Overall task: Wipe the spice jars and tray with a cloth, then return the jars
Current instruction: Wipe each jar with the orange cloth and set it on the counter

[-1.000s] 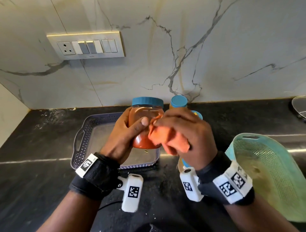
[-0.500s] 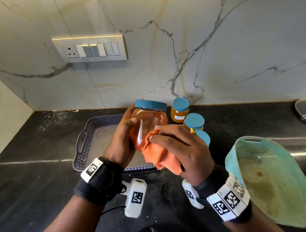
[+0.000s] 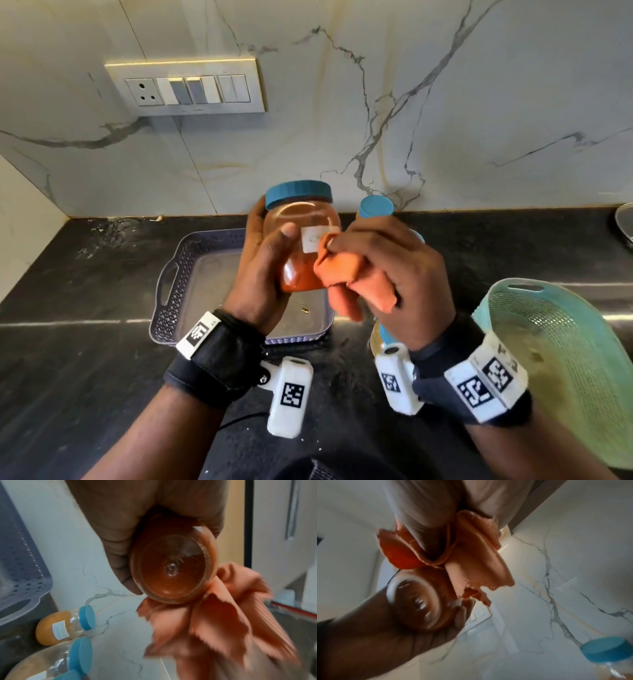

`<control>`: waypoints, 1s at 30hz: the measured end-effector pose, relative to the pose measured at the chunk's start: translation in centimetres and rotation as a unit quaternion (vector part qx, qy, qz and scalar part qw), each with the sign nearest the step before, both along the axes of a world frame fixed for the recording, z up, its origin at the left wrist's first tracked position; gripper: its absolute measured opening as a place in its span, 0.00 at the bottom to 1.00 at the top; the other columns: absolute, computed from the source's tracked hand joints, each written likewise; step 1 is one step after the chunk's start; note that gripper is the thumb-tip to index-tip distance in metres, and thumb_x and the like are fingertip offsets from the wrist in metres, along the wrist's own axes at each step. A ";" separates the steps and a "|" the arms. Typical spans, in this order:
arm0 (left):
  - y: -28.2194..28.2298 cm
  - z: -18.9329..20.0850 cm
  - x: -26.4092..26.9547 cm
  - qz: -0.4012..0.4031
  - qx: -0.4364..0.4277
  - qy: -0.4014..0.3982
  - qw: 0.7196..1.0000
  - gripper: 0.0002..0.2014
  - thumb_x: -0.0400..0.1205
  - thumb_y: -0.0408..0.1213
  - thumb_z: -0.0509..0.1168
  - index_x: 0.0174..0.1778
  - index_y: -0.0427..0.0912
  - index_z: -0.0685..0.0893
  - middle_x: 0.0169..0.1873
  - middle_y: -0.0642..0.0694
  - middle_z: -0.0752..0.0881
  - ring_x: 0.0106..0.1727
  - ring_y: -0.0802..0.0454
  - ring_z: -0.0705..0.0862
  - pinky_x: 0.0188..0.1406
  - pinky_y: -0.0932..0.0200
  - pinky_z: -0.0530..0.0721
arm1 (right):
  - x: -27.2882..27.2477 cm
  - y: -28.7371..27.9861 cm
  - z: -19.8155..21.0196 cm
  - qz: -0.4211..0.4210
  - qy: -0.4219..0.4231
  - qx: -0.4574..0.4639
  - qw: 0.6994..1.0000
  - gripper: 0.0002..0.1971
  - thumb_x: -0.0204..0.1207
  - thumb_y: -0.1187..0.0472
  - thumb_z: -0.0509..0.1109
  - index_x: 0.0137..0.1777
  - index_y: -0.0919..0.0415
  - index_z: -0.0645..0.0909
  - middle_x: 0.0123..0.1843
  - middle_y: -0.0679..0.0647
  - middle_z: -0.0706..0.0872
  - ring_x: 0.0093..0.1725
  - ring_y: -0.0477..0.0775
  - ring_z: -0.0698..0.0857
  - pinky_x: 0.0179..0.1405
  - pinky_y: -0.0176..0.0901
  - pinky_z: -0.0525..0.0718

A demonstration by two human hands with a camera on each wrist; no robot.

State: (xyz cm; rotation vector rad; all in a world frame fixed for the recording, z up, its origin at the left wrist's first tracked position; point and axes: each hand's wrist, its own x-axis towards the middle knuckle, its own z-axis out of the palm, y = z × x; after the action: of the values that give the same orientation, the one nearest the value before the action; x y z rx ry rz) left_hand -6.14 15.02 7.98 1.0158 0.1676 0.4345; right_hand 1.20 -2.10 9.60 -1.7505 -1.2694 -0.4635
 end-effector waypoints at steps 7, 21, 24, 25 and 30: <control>0.8 1.2 0.0 -0.005 0.022 -0.011 1.000 0.57 0.63 0.55 0.83 0.84 0.46 0.60 0.72 0.32 0.77 0.66 0.36 0.84 0.50 0.37 0.88 | -2.3 -1.8 -4.7 0.069 0.071 -0.034 0.995 0.16 0.70 0.62 0.80 0.58 0.60 0.87 0.57 0.55 0.85 0.56 0.49 0.86 0.50 0.47 0.86; -1.2 -1.1 -1.0 -0.049 0.121 -0.055 0.990 0.43 0.69 0.50 0.83 0.74 0.50 0.64 0.64 0.38 0.85 0.63 0.32 0.84 0.59 0.31 0.84 | -2.0 -2.5 -2.5 0.000 0.314 0.133 0.940 0.07 0.75 0.73 0.71 0.52 0.68 0.85 0.50 0.55 0.90 0.51 0.53 0.89 0.52 0.43 0.85; -1.2 -1.6 -1.2 -0.041 0.162 -0.042 0.985 0.41 0.69 0.51 0.83 0.71 0.51 0.65 0.61 0.42 0.87 0.61 0.36 0.86 0.58 0.33 0.86 | -2.6 -4.7 -4.3 0.014 0.368 0.099 0.924 0.10 0.74 0.72 0.72 0.52 0.61 0.86 0.50 0.53 0.91 0.52 0.56 0.89 0.55 0.49 0.86; -1.3 -1.9 -1.3 -0.044 0.186 -0.032 0.981 0.41 0.68 0.51 0.84 0.70 0.50 0.65 0.59 0.40 0.87 0.60 0.37 0.87 0.57 0.35 0.87 | -2.6 -5.6 -4.5 0.004 0.387 0.104 0.916 0.11 0.73 0.72 0.73 0.51 0.58 0.87 0.50 0.54 0.91 0.52 0.59 0.89 0.55 0.54 0.87; -1.9 -5.3 -2.8 -0.102 0.321 0.045 0.941 0.49 0.61 0.40 0.85 0.75 0.53 0.64 0.70 0.45 0.80 0.71 0.45 0.82 0.65 0.45 0.86 | -1.6 -11.0 -4.7 -0.150 0.372 0.202 0.894 0.13 0.70 0.73 0.74 0.45 0.54 0.87 0.44 0.48 0.93 0.48 0.52 0.90 0.51 0.49 0.85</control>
State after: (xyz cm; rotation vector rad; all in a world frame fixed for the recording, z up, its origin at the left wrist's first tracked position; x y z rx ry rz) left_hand -8.98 13.14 2.69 1.6797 -0.0066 0.2511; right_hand -0.37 -13.07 4.88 -1.5296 -0.3286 -0.1659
